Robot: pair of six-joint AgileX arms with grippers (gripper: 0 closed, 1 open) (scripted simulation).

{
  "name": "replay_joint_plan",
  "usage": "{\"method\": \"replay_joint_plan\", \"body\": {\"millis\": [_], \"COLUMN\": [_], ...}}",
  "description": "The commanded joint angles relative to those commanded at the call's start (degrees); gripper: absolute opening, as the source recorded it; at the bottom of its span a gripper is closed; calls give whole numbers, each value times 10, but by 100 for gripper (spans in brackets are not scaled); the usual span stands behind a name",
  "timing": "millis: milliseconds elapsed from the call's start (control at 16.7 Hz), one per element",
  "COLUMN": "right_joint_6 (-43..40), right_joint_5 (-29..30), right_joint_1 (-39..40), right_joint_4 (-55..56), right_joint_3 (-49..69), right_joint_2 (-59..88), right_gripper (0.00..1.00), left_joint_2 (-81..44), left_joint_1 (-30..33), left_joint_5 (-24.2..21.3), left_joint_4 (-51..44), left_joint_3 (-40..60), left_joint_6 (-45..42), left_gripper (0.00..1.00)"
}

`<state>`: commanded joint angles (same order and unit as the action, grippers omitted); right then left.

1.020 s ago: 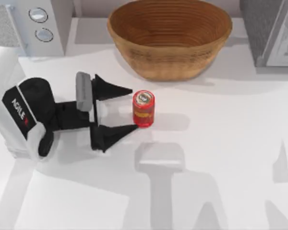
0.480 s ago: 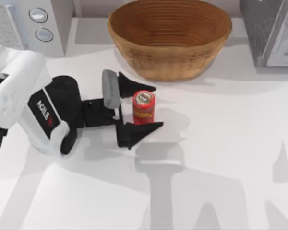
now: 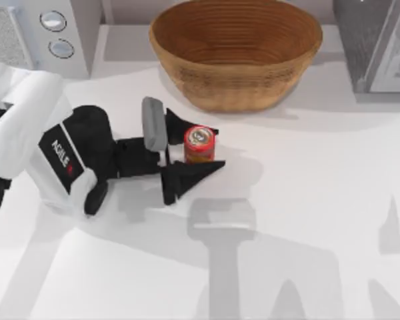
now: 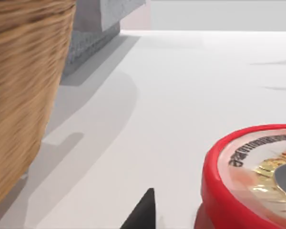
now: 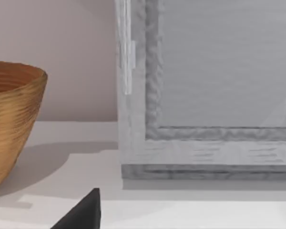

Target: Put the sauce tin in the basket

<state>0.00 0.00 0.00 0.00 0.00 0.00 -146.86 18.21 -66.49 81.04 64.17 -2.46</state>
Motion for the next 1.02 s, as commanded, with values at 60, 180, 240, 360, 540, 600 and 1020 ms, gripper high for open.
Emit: {"method": "replay_joint_plan", "body": {"millis": [60, 180, 240, 360, 540, 600, 1020], "right_joint_6": [0, 0, 0, 0, 0, 0, 0], "right_joint_5": [0, 0, 0, 0, 0, 0, 0], "right_joint_1": [0, 0, 0, 0, 0, 0, 0], "right_joint_4": [0, 0, 0, 0, 0, 0, 0], "right_joint_3": [0, 0, 0, 0, 0, 0, 0], "right_joint_2": [0, 0, 0, 0, 0, 0, 0], "right_gripper": [100, 100, 100, 100, 100, 100, 100], "left_joint_2": [0, 0, 0, 0, 0, 0, 10], "left_joint_1": [0, 0, 0, 0, 0, 0, -5], "left_joint_5": [0, 0, 0, 0, 0, 0, -4], "left_joint_4": [0, 0, 0, 0, 0, 0, -3], "left_joint_3": [0, 0, 0, 0, 0, 0, -10], "left_joint_6": [0, 0, 0, 0, 0, 0, -1], "left_gripper": [40, 25, 17, 2, 0, 0, 0]}}
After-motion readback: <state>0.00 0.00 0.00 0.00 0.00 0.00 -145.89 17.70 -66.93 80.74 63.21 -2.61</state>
